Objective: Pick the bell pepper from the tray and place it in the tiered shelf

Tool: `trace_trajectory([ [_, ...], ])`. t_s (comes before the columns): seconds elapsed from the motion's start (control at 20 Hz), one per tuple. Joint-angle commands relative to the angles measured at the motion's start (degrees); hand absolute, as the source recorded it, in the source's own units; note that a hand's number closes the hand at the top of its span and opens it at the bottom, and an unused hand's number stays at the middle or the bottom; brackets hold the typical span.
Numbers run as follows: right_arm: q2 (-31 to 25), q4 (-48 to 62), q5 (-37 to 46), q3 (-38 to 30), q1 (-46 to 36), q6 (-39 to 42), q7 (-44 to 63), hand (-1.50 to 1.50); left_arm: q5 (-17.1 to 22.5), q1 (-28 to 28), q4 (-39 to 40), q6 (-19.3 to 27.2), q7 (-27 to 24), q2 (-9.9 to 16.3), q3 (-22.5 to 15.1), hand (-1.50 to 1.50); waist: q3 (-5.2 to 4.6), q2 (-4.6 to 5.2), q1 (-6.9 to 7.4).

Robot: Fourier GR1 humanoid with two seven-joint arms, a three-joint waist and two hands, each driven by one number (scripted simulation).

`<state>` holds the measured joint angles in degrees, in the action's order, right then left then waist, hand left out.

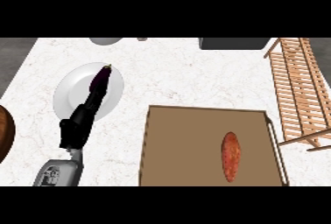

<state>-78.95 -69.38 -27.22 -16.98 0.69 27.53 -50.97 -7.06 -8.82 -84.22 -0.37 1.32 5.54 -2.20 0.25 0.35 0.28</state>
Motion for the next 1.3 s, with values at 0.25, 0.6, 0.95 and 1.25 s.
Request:
trace_trajectory([
  [0.25, -3.01, 8.33, -5.78, -0.31, -6.48, 15.19, -6.61, 1.5, -0.55, -2.41, -0.05, -0.65, 2.38, -0.98, -1.78, 0.0, -0.03, 0.33, 2.18],
  [0.6, 2.08, 7.05, -1.56, 3.72, -13.06, 6.45, -7.9, 1.5, -2.93, -2.15, 0.93, 0.84, 0.53, -2.57, -3.85, 0.0, -0.08, 0.42, 3.08],
  [0.95, 6.7, 7.32, 4.08, 8.04, -21.83, -0.97, -9.56, 1.5, -1.74, -4.7, 3.21, 0.81, 0.13, -2.31, -1.58, 0.0, -0.13, 0.55, 3.33],
  [1.25, 13.87, 11.44, 9.45, 13.56, -27.29, -3.7, -10.2, 1.5, -2.18, -1.68, 2.02, 0.17, -1.3, -1.67, -2.16, 0.0, -0.16, 0.35, 2.76],
])
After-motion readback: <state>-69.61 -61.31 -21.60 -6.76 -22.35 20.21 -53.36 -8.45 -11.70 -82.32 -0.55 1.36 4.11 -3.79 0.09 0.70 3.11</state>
